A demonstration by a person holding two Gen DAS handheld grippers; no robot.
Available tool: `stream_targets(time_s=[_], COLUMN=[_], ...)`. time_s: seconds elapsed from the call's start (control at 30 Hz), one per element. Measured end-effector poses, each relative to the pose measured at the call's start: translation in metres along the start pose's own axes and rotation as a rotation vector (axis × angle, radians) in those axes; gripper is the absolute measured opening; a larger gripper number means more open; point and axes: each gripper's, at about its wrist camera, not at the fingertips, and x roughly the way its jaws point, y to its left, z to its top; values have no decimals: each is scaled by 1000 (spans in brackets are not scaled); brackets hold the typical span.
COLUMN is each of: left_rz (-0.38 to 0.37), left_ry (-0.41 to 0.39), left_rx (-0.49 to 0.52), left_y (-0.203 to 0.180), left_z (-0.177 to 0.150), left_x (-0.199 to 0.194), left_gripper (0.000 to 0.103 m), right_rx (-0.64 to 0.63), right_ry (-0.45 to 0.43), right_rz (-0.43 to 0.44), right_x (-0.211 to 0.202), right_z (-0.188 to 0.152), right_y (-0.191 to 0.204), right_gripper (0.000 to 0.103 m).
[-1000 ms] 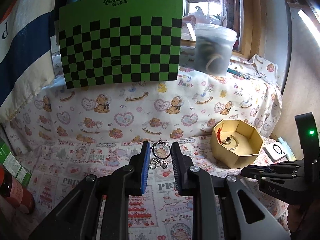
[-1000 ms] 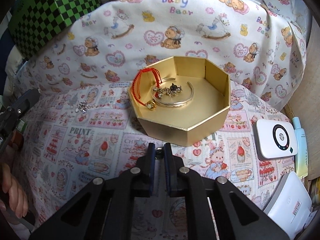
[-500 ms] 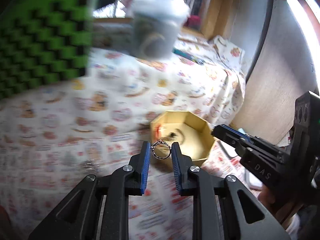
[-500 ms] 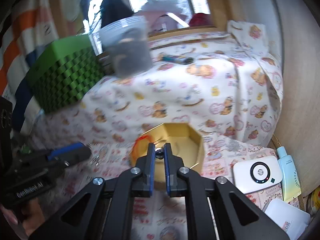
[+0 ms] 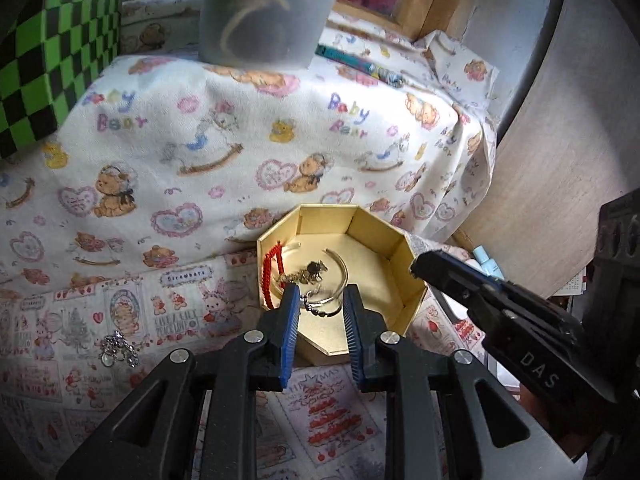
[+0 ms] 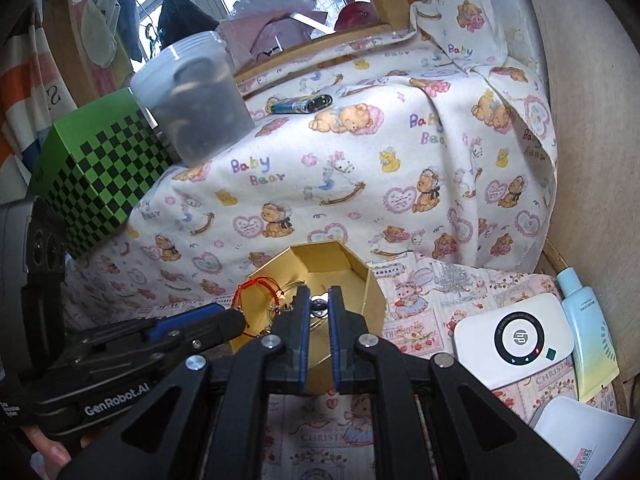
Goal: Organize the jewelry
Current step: 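Carry the ring and charm over the gold box and open both tools, then close the left tool on the silver chain charm in the pile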
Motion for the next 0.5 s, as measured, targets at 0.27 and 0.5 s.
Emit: stream_targets(time_s=[0.27, 0.5], left_rz=[19, 168], left_ry=[-60, -177], left_rx=[2, 24], left_y=[9, 28], left_z=[2, -10], left_x=[-18, -68], left_gripper=[34, 63], right_rx=[-2, -34], right_ry=[-15, -52], right_rz=[-1, -26], right_x=[-2, -10], right_z=[0, -1], right_y=[-2, 6], right_gripper=[8, 31])
